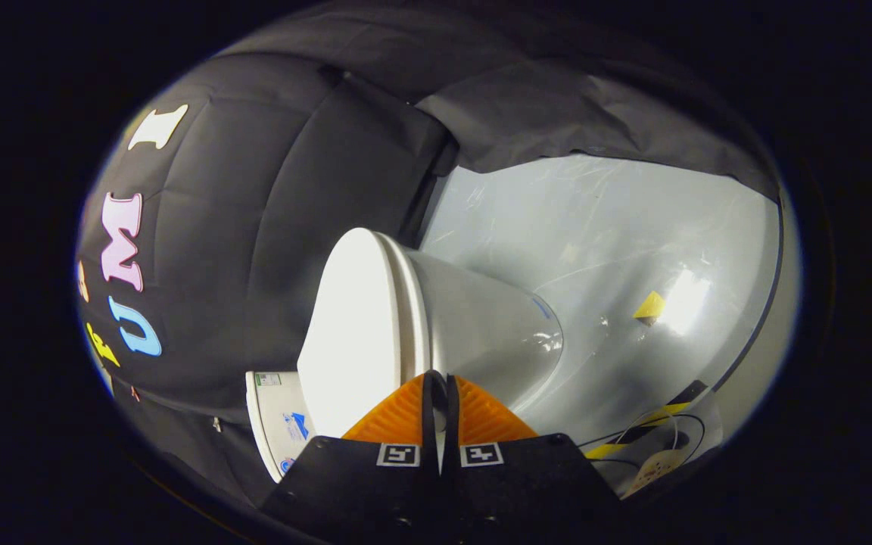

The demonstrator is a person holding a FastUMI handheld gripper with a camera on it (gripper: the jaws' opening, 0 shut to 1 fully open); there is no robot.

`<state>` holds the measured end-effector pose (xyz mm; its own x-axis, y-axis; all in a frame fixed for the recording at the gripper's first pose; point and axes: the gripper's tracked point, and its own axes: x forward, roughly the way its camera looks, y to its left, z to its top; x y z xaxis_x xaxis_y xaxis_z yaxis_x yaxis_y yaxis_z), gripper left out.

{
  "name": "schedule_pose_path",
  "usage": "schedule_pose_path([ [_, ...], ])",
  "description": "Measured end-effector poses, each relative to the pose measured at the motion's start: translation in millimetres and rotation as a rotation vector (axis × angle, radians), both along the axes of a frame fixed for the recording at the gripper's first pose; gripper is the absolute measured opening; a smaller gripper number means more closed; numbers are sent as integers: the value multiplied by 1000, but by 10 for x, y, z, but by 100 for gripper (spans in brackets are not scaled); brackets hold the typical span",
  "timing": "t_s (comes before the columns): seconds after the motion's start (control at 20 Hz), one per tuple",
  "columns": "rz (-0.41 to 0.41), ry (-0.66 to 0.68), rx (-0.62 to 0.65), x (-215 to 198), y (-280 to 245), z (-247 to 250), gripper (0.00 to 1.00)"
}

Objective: Open the toilet lid.

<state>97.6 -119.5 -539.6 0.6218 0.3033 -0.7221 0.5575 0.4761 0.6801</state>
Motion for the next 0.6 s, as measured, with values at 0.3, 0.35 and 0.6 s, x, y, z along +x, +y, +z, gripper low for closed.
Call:
schedule_pose_path([
  [0.3,38,-72,-132,42,50,421,5],
  [0.35,44,-91,-159,48,71,534,5],
  [0.6,95,-210,-327,162,242,1294,5],
])
